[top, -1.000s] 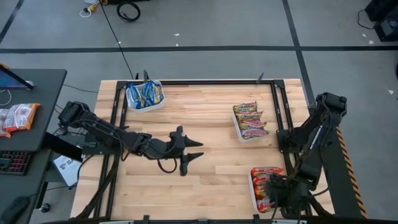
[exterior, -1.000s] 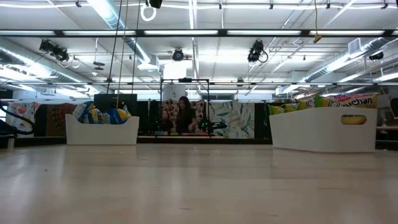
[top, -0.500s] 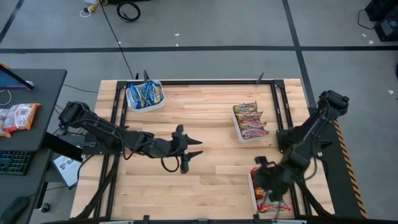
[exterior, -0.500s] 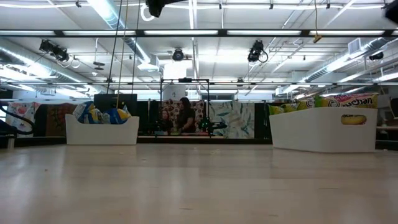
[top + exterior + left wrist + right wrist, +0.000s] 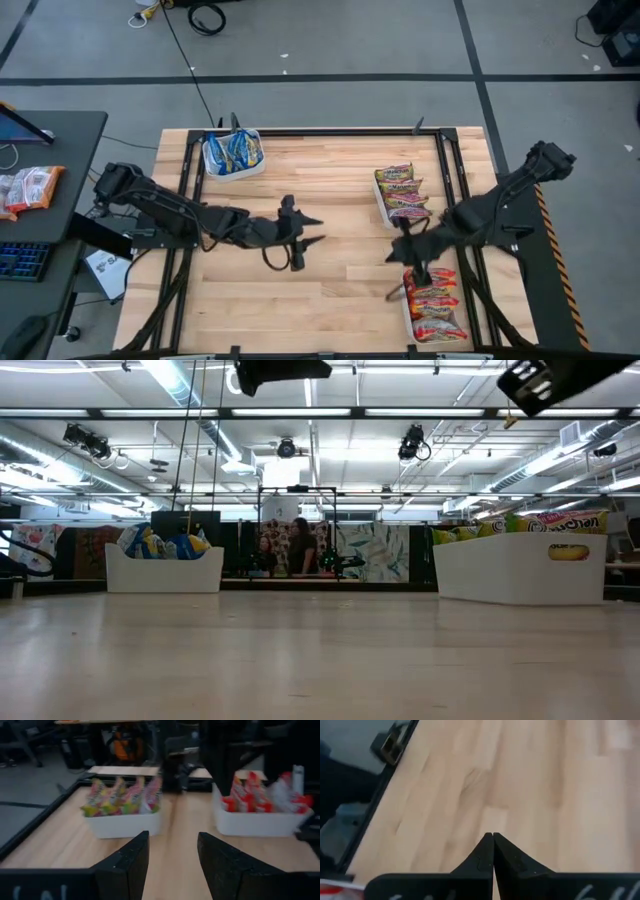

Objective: Sort Maruchan noodles
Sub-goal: Return to Home Position

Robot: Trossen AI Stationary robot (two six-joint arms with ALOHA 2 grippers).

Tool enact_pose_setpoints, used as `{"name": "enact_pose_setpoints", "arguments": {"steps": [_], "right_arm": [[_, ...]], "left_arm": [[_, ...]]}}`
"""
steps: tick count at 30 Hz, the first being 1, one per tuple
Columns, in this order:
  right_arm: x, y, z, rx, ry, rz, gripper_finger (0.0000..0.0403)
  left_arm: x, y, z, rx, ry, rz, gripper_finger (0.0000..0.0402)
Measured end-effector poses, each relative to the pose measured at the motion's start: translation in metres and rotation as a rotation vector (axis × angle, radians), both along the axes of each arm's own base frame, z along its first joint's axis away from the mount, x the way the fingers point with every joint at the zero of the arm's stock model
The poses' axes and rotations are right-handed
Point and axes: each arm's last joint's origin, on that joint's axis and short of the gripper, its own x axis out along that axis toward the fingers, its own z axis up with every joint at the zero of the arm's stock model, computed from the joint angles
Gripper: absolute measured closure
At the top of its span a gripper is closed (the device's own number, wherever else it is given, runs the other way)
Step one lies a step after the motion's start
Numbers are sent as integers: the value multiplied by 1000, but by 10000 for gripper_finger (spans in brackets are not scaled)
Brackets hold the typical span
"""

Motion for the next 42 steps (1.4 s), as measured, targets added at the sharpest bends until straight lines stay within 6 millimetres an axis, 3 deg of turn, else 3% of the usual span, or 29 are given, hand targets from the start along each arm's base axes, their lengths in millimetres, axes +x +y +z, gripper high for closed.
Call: {"name": "enact_pose_setpoints", "arguments": {"steps": [3, 8, 14, 27, 34, 42], "right_arm": [[-3, -17, 13, -8, -66, -29, 392], [-14, -43, 34, -10, -184, -84, 396], [-27, -66, 48, 64, -231, -115, 393], [-39, -84, 59, 80, -301, -148, 394], [-69, -88, 56, 104, -373, -148, 394], [-92, -95, 26, 266, -390, -189, 394]], "left_arm": [[1, 9, 2, -8, 0, 3, 230], [4, 11, 16, 6, -99, -162, 230], [2, 20, 16, 51, -66, -114, 230], [-12, 22, 18, 86, 31, -135, 230], [-41, 35, 15, 83, -77, -111, 230], [-87, 56, 8, 29, -273, -56, 230]]}}
